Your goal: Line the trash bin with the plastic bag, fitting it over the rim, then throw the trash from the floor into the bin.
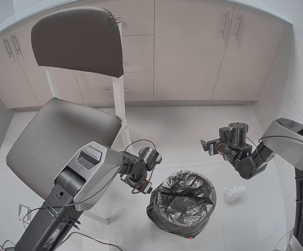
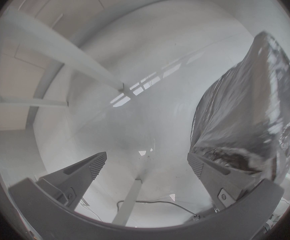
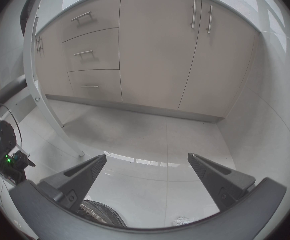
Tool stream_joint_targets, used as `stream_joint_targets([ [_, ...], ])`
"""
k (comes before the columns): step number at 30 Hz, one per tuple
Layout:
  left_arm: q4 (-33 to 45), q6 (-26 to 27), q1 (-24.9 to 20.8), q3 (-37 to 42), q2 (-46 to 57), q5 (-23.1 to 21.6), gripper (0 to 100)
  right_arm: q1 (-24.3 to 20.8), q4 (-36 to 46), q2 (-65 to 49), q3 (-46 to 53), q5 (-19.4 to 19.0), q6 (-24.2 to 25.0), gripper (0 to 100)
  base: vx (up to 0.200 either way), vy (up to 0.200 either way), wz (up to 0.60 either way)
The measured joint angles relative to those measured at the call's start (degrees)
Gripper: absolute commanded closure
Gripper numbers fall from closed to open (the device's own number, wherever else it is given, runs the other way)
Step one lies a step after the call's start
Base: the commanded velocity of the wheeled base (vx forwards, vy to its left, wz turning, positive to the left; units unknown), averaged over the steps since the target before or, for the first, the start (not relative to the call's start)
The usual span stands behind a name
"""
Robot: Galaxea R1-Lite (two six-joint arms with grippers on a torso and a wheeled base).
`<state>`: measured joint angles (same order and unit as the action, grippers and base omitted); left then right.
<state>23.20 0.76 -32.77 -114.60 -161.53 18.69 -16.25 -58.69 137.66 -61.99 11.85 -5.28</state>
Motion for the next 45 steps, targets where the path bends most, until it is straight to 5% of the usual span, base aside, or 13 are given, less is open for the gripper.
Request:
stream_joint_targets([
  [13,10.4,2.7,-5.6,0.0,19.6,4.2,0,1.0,0.6,-13.4,7.8,0.0,-1.6,0,0.000,0.000,0.00],
  [23,41.9,0.3,-10.3,0.0,42.1,8.7,0,2.3,0.7,-23.4,15.6,-0.4,-5.1,0,0.000,0.000,0.00],
  [31,62.7,-13.7,-5.9,0.0,60.7,8.4,0,4.3,0.6,-26.1,17.9,-1.1,-5.3,0,0.000,0.000,0.00],
  [36,60.9,-16.7,-1.8,3.5,72.4,5.6,0,5.5,0.6,-24.6,16.0,-0.4,-2.8,0,0.000,0.000,0.00],
  [45,39.6,-18.4,0.4,25.2,84.7,3.6,0,7.3,2.5,-19.2,9.5,0.6,1.0,0,0.000,0.000,0.00],
])
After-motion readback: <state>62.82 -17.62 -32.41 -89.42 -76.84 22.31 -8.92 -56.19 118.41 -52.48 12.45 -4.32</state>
